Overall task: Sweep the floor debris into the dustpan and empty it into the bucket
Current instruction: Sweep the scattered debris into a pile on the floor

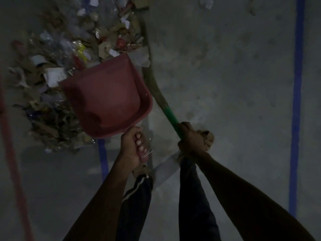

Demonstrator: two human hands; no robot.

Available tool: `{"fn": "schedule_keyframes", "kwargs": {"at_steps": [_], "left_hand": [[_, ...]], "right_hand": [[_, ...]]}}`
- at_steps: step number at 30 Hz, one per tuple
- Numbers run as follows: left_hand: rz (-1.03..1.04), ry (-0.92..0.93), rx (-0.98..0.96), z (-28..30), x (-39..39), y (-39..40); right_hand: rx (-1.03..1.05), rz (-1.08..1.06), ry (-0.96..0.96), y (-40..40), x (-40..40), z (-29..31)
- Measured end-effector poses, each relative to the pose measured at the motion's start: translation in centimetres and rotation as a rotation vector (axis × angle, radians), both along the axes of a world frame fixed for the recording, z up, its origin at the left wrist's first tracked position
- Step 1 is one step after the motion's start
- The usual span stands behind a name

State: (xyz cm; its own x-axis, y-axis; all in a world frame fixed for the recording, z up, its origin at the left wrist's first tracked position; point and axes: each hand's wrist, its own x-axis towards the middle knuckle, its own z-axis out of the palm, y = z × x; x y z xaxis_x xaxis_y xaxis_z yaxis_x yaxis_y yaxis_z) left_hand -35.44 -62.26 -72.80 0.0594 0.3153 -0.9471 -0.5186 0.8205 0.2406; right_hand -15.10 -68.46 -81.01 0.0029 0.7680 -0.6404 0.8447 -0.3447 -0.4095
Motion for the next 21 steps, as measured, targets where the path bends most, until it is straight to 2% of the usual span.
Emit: {"fn": "schedule_keyframes", "kwargs": {"at_steps": [4,9,15,21], "left_hand": [[-0.019,0.038,-0.006,0.9,-2.6,0.3],[0.0,0.012,0.009,1.4,-2.1,1.6],[-0.019,0.043,0.059,0.7,2.5,3.8],[-0.025,0.047,0.084,0.5,9.4,5.4]], "right_hand": [[0.081,-0.037,0.082,2.0,-2.2,1.0],[0.269,-0.135,-0.024,3.9,1.1,2.8],[0.388,-0.148,-0.132,6.6,8.6,3.2],[0.348,-0.208,-0.168,7.7,15.8,3.5]]}}
